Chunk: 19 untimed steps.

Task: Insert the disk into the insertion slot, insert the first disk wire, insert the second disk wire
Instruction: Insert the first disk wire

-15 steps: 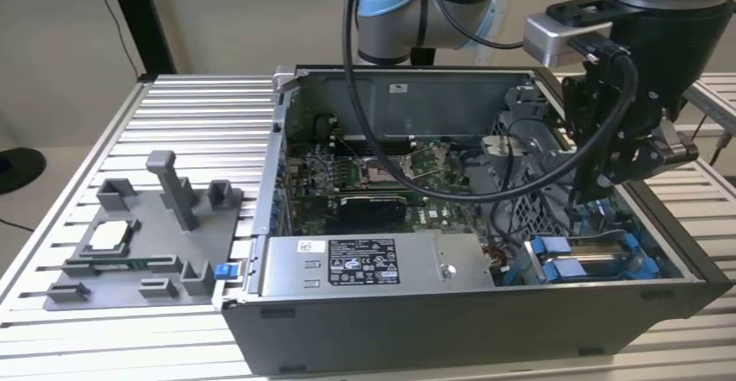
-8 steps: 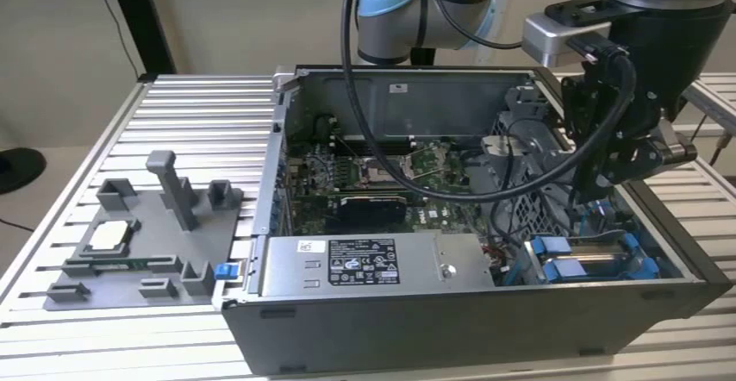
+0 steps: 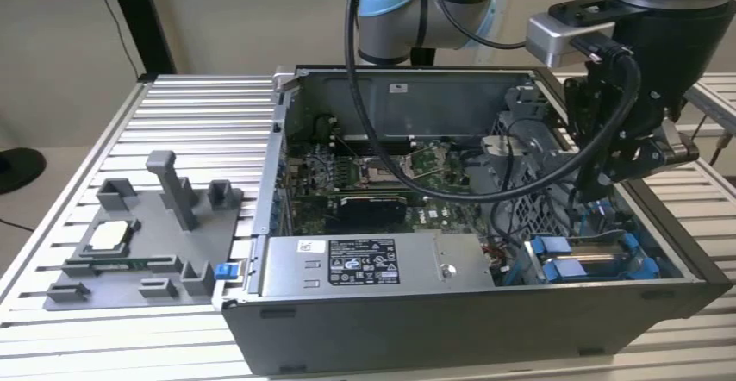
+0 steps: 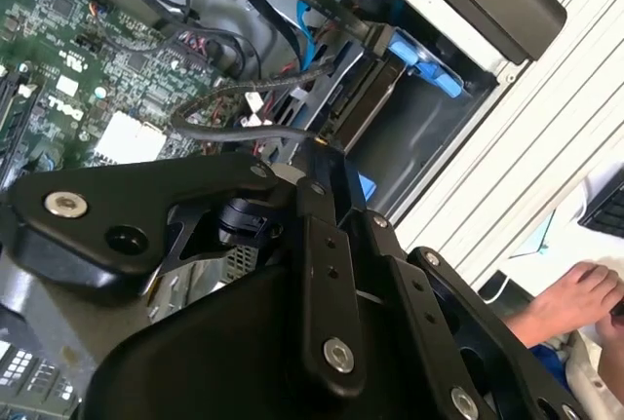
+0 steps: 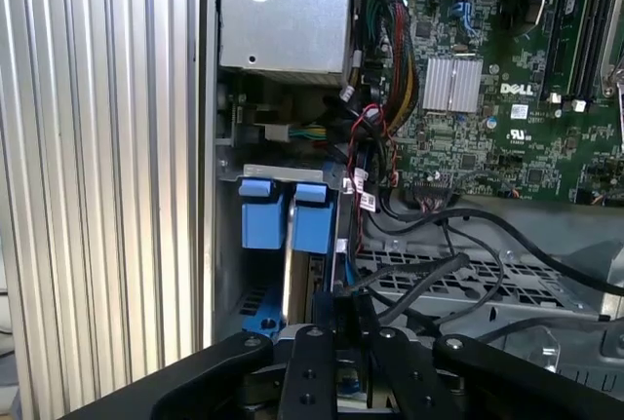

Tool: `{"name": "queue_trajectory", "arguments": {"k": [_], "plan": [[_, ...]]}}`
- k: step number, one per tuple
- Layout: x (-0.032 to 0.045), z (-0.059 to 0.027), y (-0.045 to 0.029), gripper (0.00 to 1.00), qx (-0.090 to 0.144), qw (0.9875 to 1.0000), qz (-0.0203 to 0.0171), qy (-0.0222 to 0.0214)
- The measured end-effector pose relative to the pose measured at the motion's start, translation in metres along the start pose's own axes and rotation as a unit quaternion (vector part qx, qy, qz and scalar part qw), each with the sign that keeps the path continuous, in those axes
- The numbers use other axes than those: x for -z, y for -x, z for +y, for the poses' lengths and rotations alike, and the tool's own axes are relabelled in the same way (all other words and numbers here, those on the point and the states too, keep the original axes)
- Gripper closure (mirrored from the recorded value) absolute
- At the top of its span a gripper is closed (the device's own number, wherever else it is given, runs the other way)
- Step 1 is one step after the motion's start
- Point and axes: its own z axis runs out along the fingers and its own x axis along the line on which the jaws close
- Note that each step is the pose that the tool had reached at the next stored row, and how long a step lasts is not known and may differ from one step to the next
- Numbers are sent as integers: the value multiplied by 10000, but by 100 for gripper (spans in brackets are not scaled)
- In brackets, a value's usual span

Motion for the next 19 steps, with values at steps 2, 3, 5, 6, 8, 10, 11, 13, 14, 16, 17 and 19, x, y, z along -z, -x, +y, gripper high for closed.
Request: {"name": "queue_trajectory", "arguments": {"k": [2,3,5,6,8,10,11,13,14,16,17,19], "plan": [[-11,-62,-4,100,1,10000,0,4],[-17,-89,-7,100,1,10000,-1,7],[-30,-140,-13,100,2,10000,-2,14],[-36,-159,-17,100,2,10000,-2,17],[-49,-185,-26,100,2,10000,-2,25],[-61,-200,-34,100,-1,10000,-2,33],[-66,-205,-38,100,-3,10000,-2,39],[-75,-210,-46,100,-8,10000,-2,62],[-79,-211,-50,100,-11,10000,-3,81],[-86,-213,-59,100,-13,9999,-4,138],[-90,-214,-62,100,-13,9999,-5,166],[-99,-221,-66,100,-17,9998,-7,194]]}}
